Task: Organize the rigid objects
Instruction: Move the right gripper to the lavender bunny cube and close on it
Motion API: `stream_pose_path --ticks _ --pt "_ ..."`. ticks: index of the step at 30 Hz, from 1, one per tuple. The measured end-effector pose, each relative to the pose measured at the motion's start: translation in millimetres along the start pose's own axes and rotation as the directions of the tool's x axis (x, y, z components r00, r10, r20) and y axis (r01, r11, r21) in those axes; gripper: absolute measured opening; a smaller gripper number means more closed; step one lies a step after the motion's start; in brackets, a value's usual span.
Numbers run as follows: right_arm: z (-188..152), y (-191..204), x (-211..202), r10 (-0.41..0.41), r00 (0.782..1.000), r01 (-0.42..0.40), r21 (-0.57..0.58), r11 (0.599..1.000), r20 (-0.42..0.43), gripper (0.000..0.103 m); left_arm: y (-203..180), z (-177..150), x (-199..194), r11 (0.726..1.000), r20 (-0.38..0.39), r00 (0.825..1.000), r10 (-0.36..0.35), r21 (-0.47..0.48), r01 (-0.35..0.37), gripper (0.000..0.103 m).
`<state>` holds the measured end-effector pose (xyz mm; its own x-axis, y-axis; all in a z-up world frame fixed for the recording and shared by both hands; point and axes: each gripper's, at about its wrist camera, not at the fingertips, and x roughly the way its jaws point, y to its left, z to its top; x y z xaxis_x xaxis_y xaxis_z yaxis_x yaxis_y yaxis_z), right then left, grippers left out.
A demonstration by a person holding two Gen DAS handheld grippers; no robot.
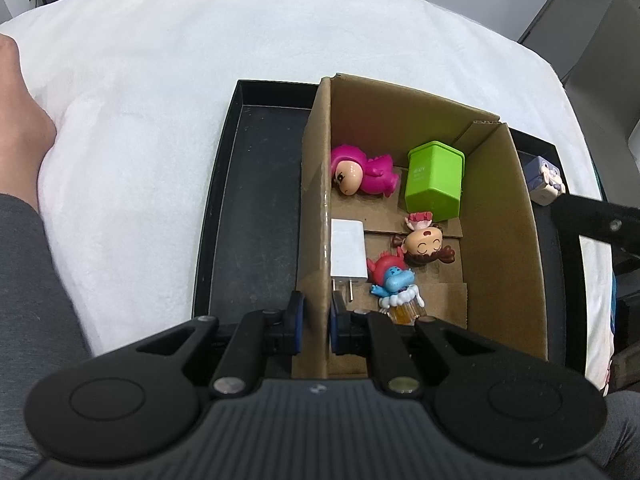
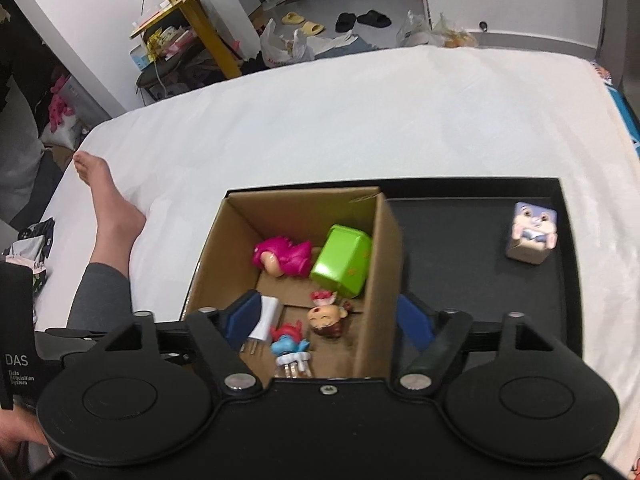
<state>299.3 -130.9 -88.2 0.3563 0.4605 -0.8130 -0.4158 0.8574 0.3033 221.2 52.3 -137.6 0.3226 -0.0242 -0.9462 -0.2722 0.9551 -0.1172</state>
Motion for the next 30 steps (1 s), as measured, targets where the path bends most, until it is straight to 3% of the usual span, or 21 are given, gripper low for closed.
stream_pose_path --ticks 6,30 --pt "3 -21 -6 -0.04 0.999 0.04 0.019 0.999 0.017 0.086 -1 0 0 1.0 0.0 1.0 0.005 0.0 -0.005 0.011" --pt "23 -121 8 -0.077 0.995 0.062 0.223 0.973 0.059 0.086 -8 5 -8 0.999 0.011 0.999 0.041 0.022 -0.041 0.009"
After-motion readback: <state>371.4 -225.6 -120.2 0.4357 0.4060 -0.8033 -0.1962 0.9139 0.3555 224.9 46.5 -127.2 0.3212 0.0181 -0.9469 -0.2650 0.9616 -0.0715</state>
